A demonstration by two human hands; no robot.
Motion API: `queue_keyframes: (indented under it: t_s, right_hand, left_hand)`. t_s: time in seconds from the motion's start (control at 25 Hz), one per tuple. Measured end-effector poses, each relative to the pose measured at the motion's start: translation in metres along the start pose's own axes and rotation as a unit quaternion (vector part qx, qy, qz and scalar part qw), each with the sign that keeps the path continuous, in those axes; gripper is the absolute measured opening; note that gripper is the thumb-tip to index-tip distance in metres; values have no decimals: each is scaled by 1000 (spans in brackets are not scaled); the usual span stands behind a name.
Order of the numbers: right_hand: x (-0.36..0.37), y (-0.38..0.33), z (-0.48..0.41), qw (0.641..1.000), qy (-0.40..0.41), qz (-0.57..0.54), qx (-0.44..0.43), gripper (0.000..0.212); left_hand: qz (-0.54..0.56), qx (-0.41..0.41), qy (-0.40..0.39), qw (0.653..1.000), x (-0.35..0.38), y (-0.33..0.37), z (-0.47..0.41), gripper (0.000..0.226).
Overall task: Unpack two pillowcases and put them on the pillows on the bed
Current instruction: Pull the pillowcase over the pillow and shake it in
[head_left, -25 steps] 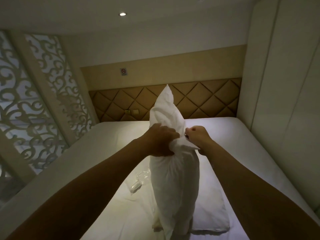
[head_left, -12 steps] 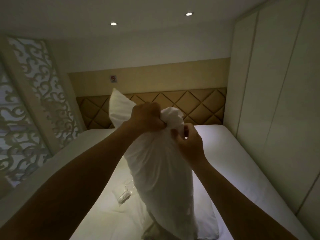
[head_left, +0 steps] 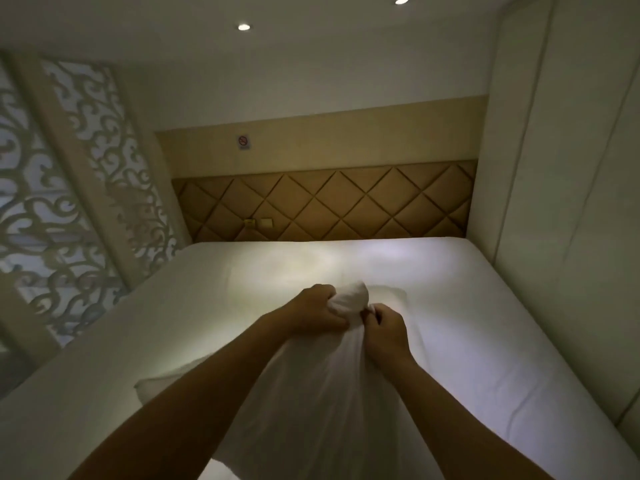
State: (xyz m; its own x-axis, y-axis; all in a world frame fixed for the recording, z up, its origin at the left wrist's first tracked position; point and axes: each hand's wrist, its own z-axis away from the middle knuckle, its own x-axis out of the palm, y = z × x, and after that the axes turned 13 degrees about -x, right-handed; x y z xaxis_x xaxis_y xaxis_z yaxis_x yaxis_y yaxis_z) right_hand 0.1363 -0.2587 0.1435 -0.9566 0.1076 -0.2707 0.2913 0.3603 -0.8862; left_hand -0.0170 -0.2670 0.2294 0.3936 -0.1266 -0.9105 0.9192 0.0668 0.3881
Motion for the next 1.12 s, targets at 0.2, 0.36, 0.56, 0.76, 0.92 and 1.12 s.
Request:
queue_keyframes:
  t_s: [0.2,0.36,0.56,0.76,0.92,1.12]
  right_hand:
    - [-1,-7,-14,1000,-25,-1,0,30]
    - [0,-3,-21,1000,-8,9,3,31]
    - [-6,-6,-24,999,-22,26,-11,30]
    - [-6,-3,-23,1000,-20,20,-7,31]
    - [-6,-3,-22,999,-27,21,-16,31]
    - [-5,-2,-20,999,-31,15,-17,32]
  left_hand:
    - [312,-105,5,944,-21,-15,-5,47]
    - [536,-95,7,839,-45,-2,-2,27]
    - [258,-115,-21,959,-53,-2,2,15]
    - [201,-69,-61,975,-54,-3,5,9]
    - [227,-133,-87,961,-52,1,4,17]
    - [57,-75,-27,995,-50,3,0,27]
